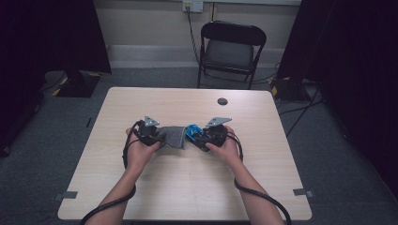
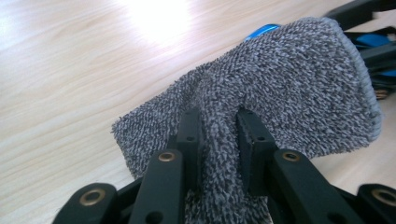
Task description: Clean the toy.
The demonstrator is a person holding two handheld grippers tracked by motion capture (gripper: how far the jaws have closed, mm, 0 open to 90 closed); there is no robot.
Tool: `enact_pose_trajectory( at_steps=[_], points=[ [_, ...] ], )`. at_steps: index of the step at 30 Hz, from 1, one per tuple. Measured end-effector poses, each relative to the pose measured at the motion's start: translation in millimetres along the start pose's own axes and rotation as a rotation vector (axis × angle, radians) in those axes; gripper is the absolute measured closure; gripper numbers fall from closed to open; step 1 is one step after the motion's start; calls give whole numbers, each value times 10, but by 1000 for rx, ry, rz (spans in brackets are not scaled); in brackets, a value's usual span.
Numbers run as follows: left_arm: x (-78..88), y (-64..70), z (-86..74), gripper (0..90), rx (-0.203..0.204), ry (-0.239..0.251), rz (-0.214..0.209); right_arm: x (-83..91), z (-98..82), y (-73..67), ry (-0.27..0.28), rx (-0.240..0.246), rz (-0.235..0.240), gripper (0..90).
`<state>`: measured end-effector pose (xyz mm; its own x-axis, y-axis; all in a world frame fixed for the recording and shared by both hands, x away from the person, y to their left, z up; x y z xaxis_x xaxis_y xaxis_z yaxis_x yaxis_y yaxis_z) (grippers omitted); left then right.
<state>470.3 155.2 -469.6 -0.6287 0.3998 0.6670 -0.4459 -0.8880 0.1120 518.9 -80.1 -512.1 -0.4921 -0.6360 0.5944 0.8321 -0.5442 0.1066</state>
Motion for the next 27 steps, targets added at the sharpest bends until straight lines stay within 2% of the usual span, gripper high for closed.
enact_pose_trajectory(
  at_steps=[3, 6, 9, 12, 14, 15, 18, 20, 25, 26, 27],
  points=[
    [48, 77, -6, 726, -22, -1, -21, -4, 0, -4, 6, 1, 0, 376],
    [80, 146, -32, 726, -42, -6, -40, 13, 7, 1, -3, -2, 1, 280],
    [102, 217, -71, 725, -44, -1, -64, 64, 5, 38, -9, 1, -9, 263],
    [103, 309, -119, 724, -52, -10, -95, 165, 31, 81, 26, -24, -3, 242],
    [100, 378, -145, 724, -71, -16, -109, 230, 39, 104, 13, -10, -3, 239],
    [96, 423, -161, 723, -66, -20, -121, 268, 46, 111, 13, 3, 2, 249],
    [82, 551, -196, 717, -69, -24, -151, 402, 60, 141, 35, 0, 6, 249],
    [62, 643, -217, 715, -86, -32, -160, 494, 55, 146, 54, -10, 15, 250],
    [7, 837, -250, 713, -115, -56, -177, 727, -28, 108, 68, 11, 33, 253],
    [-5, 892, -259, 713, -105, -57, -196, 760, -41, 100, 71, 9, 35, 252],
    [-8, 932, -260, 714, -117, -60, -199, 808, -59, 92, 75, 14, 33, 253]
  ],
)
Point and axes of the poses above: each handheld gripper's, and its own axes: x roughly backward along the jaws, z roughly out of its top, y roughly to its right, the point moved 4 cm from there along -x, roughly forward along the jaws, and after that the axes turned 9 degrees about x, right-handed, at the moved point
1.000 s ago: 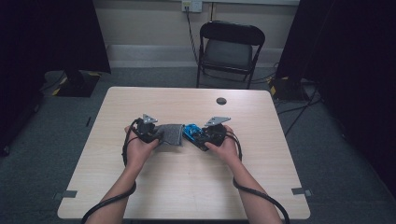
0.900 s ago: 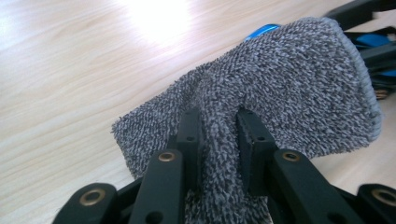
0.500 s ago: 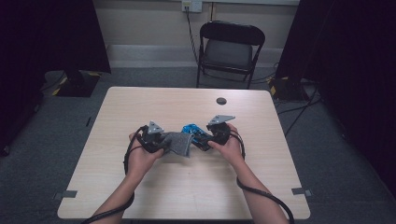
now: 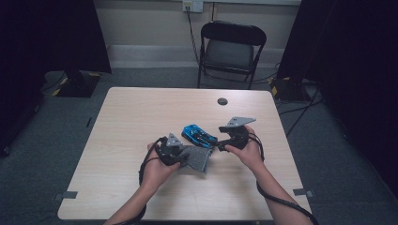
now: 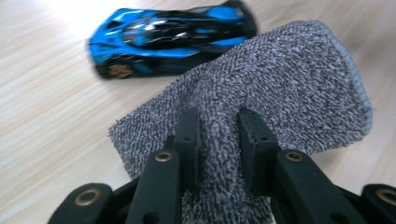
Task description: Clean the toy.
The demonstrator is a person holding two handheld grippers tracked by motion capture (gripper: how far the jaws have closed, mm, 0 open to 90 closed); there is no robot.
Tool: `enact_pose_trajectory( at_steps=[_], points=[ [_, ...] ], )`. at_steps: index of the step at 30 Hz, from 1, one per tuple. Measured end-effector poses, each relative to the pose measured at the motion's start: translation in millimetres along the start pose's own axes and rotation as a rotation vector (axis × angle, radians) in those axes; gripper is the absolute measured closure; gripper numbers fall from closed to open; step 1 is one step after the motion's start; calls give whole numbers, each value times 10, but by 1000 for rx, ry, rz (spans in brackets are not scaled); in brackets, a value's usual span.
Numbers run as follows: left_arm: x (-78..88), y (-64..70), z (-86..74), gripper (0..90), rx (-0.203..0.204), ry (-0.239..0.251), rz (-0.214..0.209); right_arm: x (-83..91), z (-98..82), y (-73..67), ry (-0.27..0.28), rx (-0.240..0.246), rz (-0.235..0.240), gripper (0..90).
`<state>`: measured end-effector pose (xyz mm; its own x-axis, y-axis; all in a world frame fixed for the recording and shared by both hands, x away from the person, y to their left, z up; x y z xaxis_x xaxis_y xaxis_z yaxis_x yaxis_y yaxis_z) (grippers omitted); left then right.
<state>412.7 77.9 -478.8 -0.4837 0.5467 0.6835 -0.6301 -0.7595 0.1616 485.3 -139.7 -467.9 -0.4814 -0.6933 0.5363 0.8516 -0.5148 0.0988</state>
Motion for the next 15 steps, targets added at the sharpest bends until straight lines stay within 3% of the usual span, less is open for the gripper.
enact_pose_trajectory(
  at_steps=[8, 15],
  points=[
    [-131, 398, 14, 714, -23, -35, -34, 387, -98, -79, 51, -16, 19, 255],
    [-267, 587, 16, 713, -35, -58, -38, 574, -238, -200, 60, 5, 36, 259]
  ],
)
Point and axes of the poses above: each handheld gripper's, and its own axes: x roughly backward along the jaws, z roughly out of its top, y roughly to its right, the point moved 4 cm from there along -x, roughly forward along the jaws, and after that the axes turned 9 degrees about x, right-handed, at the moved point
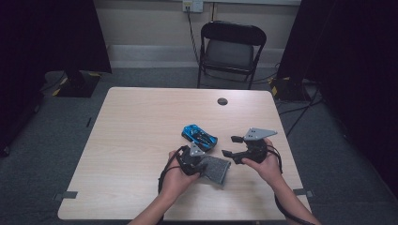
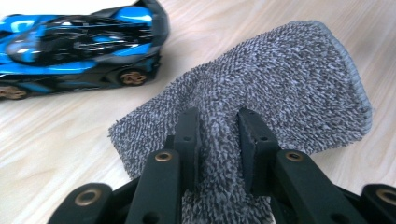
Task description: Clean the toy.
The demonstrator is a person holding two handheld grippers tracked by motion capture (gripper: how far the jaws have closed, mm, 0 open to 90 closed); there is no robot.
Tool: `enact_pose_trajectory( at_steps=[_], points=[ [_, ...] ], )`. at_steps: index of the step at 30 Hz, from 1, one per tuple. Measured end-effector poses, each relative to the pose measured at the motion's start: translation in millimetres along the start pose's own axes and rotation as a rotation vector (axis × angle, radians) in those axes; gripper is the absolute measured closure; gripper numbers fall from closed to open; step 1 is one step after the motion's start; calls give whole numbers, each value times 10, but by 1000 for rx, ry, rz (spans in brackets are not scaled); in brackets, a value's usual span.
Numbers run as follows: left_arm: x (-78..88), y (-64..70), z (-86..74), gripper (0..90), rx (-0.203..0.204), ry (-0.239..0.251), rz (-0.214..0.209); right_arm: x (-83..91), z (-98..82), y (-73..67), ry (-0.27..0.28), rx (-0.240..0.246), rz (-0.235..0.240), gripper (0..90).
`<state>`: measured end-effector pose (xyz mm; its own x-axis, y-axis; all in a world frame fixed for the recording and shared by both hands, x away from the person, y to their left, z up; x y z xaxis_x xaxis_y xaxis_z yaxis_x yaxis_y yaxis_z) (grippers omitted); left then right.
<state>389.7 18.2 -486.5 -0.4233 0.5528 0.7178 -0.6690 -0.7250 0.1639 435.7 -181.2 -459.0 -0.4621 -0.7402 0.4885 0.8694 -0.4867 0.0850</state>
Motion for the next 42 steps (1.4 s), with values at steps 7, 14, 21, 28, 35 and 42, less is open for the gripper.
enact_pose_trajectory(
  at_steps=[7, 14, 21, 28, 35, 42],
  points=[
    [-69, 47, -31, 542, -1, 9, -26, 42, -103, -121, 2, 8, 38, 270],
    [127, 5, 116, 372, -28, 94, -48, 56, -221, -213, -7, 8, 83, 287],
    [162, -244, 340, 325, 0, 158, -10, 54, -190, -393, 19, 23, 157, 360],
    [-21, -591, 526, 273, -22, 143, 16, -128, -380, -478, -63, 31, 186, 375],
    [-210, -859, 649, 204, -9, 137, -4, -221, -495, -488, -98, 27, 191, 351],
    [-431, -910, 708, 178, -76, 109, -25, -222, -539, -500, -110, 38, 187, 377]
  ],
)
Point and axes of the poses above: each handheld gripper's, and its own axes: x roughly backward along the jaws, z roughly out of its top, y roughly to its right, the point moved 4 cm from there along -x, roughly forward along the jaws, and after that the axes turned 9 degrees about x, right-handed, at the moved point
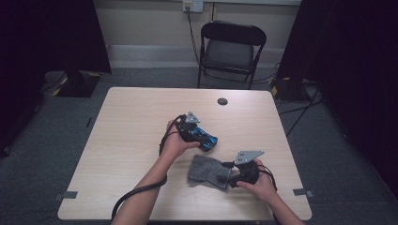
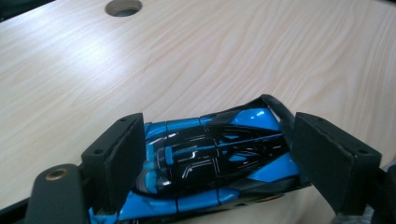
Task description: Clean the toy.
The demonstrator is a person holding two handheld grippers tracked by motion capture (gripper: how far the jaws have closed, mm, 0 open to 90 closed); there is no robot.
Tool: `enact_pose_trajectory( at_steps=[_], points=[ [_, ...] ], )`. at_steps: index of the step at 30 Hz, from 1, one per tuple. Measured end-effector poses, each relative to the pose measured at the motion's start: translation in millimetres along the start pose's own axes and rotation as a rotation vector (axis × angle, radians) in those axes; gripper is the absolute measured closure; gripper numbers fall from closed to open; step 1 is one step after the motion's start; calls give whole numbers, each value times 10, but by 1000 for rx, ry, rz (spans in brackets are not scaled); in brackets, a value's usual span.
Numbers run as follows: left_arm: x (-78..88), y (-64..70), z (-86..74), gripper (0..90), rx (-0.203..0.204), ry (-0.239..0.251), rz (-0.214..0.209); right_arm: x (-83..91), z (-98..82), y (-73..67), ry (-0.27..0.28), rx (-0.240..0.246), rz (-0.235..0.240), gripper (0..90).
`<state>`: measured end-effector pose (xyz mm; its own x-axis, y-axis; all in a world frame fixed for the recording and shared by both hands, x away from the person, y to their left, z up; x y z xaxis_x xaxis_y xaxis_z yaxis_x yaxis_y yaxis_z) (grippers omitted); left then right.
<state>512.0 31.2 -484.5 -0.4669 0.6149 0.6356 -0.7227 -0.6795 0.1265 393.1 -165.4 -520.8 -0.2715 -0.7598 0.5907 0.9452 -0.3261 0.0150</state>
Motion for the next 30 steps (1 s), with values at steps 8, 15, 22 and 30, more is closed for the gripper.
enact_pose_trajectory(
  at_steps=[8, 15, 22, 30],
  points=[
    [-136, -80, -63, 192, 18, -40, 15, -29, -7, 10, -33, 16, 4, 430],
    [-186, -85, -97, 140, 9, -1, -10, -36, -13, 19, -37, 11, -7, 480],
    [-213, -117, -98, 95, 26, -3, -24, -36, -14, 34, -35, -6, -12, 508],
    [-246, -170, -103, 29, 53, -9, -43, -36, -14, 34, -35, -9, -14, 516]
  ],
)
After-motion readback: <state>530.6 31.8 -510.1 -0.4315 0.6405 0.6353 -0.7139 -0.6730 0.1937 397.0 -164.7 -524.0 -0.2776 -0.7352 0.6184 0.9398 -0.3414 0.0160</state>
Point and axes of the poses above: each handheld gripper's, and its own axes: x roughly backward along the jaws, z roughly out of its top, y roughly to its right, the point moved 4 cm from there along -x, roughly forward along the jaws, and after that the axes turned 9 degrees about x, right-handed, at the moved point
